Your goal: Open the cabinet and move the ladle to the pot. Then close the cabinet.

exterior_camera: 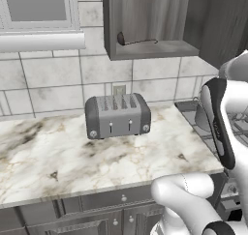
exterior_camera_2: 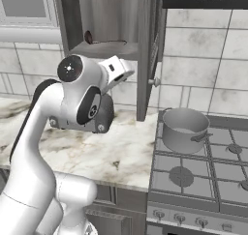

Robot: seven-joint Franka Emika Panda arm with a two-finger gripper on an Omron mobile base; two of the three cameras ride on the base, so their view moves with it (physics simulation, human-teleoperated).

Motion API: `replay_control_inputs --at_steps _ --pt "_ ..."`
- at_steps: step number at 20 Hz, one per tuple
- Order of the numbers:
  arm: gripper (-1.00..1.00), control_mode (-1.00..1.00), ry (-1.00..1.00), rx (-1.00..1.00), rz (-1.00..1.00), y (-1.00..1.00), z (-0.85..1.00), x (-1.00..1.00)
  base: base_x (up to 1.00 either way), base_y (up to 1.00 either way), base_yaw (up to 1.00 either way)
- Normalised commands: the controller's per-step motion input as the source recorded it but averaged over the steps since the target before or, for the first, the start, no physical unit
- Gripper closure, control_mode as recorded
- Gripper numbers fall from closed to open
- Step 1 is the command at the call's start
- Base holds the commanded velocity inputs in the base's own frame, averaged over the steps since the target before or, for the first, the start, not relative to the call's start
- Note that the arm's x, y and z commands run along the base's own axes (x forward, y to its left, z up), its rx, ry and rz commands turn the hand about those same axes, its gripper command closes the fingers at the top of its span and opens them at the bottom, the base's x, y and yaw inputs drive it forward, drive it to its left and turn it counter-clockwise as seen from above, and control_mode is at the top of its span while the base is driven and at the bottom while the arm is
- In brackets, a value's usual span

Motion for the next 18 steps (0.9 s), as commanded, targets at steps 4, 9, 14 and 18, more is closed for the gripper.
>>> replay_control_inputs --at_steps 4,9,14,18 --pt "-1.0 -1.0 0.0 0.0 0.06 0.59 0.0 0.06 0.0 0.0 0.0" --pt "-1.0 -1.0 0.0 0.0 0.15 0.46 -0.02 -0.17 0.0 0.0 0.0" --pt "-1.0 -1.0 0.0 0.02 0.09 0.54 0.02 0.07 0.0 0.0 0.0" --pt "-1.0 -1.0 0.0 0.06 0.01 0.57 0.23 0.42 0.0 0.0 0.0"
